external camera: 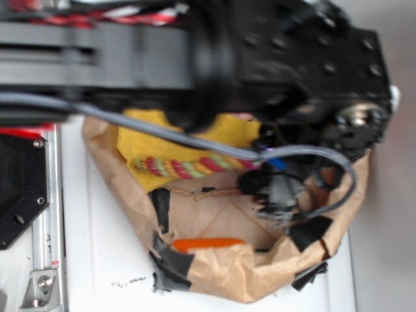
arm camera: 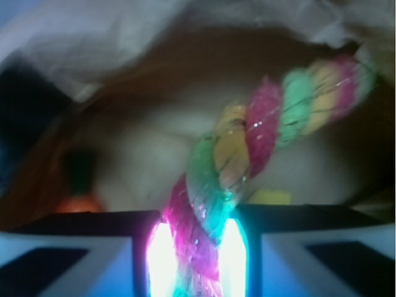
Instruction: Grab the multicolored rope.
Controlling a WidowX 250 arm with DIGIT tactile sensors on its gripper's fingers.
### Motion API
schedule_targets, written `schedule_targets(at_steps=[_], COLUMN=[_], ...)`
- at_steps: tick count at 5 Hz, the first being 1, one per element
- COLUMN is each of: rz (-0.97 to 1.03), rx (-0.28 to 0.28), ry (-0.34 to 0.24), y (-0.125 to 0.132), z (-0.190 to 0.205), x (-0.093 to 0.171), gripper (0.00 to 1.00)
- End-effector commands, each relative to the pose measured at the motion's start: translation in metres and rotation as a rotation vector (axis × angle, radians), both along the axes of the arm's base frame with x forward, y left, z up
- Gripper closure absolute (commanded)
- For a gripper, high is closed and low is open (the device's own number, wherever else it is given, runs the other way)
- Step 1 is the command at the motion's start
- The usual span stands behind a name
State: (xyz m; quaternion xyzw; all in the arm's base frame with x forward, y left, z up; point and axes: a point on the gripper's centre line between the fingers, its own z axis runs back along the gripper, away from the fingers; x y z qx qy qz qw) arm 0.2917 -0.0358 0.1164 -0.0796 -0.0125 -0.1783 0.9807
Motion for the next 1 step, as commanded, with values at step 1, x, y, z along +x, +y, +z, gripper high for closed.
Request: schedule_targets(at_steps=[1], rz=[0.011], rx=[-0.006], ry=[-0.087], y=[0.0095], z=[0.0454], x=[0.0041], gripper=[1.0])
